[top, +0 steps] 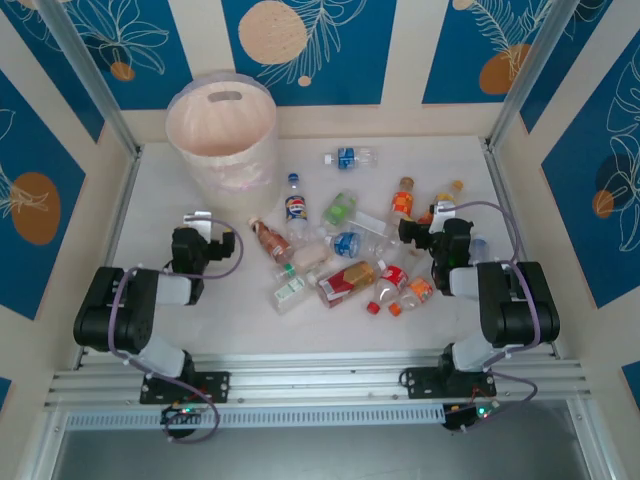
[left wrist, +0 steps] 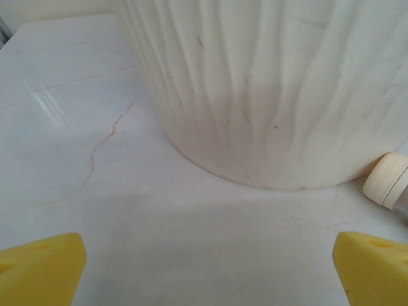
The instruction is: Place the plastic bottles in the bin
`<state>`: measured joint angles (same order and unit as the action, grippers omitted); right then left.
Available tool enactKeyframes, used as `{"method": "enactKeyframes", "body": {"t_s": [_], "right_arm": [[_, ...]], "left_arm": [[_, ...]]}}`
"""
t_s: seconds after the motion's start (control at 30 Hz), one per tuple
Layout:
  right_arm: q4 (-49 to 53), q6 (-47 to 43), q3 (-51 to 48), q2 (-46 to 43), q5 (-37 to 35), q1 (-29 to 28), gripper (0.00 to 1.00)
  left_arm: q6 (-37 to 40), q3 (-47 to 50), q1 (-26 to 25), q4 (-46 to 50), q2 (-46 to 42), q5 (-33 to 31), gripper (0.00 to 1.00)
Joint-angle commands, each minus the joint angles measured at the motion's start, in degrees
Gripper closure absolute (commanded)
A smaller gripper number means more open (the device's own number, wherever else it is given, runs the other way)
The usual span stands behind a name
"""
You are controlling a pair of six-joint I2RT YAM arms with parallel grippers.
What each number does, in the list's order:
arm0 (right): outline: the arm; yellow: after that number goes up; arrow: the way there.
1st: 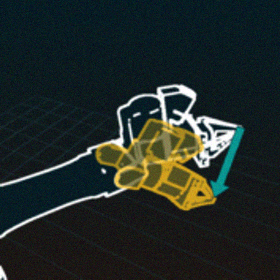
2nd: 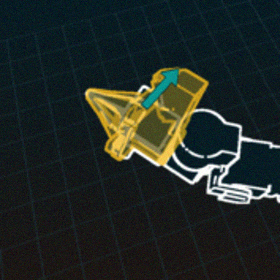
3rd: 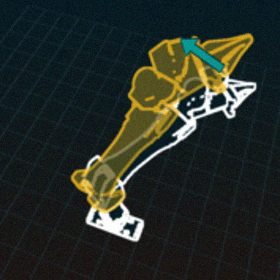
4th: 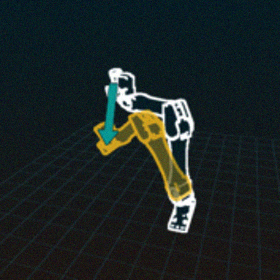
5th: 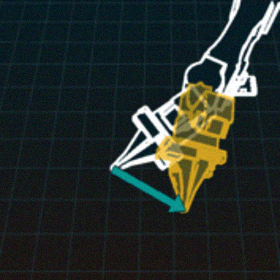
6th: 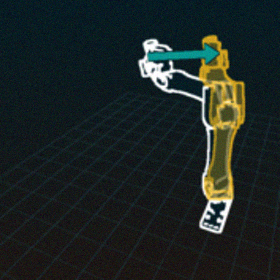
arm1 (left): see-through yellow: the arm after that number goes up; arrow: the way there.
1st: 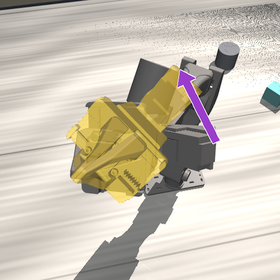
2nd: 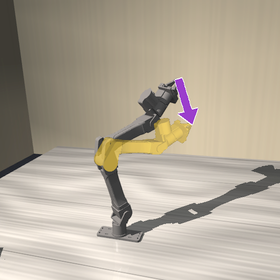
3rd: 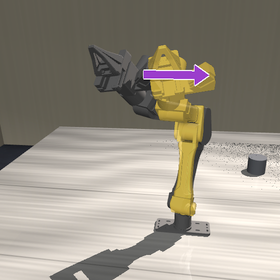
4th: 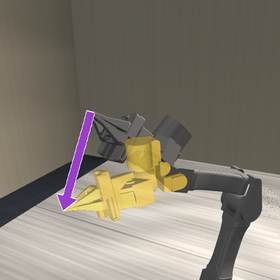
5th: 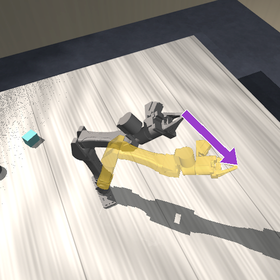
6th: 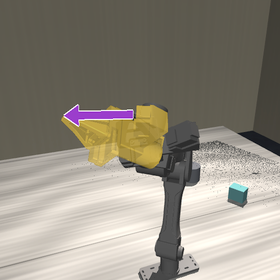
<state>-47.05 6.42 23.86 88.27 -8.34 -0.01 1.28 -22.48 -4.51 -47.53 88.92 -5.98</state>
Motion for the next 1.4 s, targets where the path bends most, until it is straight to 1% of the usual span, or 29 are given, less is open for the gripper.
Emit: {"method": "enactKeyframes", "body": {"t_s": [0.0,0.93,1.07,1.13,1.23,1.37], "right_arm": [[-0.1,0.2,-0.4,-1.0,0.0,-0.3,0.01],[-0.3,0.2,-0.7,-1.2,0.0,-0.3,0.01],[0.2,0.2,-0.4,-1.4,-0.2,-0.4,0.01],[3.8,0.3,1.0,-2.7,-0.3,-0.4,0.01],[12.8,0.3,4.6,-6.2,-1.0,-0.5,0.01],[17.5,0.7,5.1,-11.8,-2.6,-0.8,0.01]], "left_arm": [[0.6,-0.1,0.3,-1.1,-0.9,0.4,0.00],[0.0,0.0,0.5,-1.0,-1.5,0.0,0.00],[-1.3,-0.5,0.9,3.3,-5.5,-2.1,0.00],[-1.9,0.1,1.0,4.2,-7.7,-3.5,0.00],[-2.0,-0.3,1.0,8.8,-12.5,-4.2,0.00],[-4.9,-1.1,1.0,16.1,-19.8,-7.1,0.00]]}}
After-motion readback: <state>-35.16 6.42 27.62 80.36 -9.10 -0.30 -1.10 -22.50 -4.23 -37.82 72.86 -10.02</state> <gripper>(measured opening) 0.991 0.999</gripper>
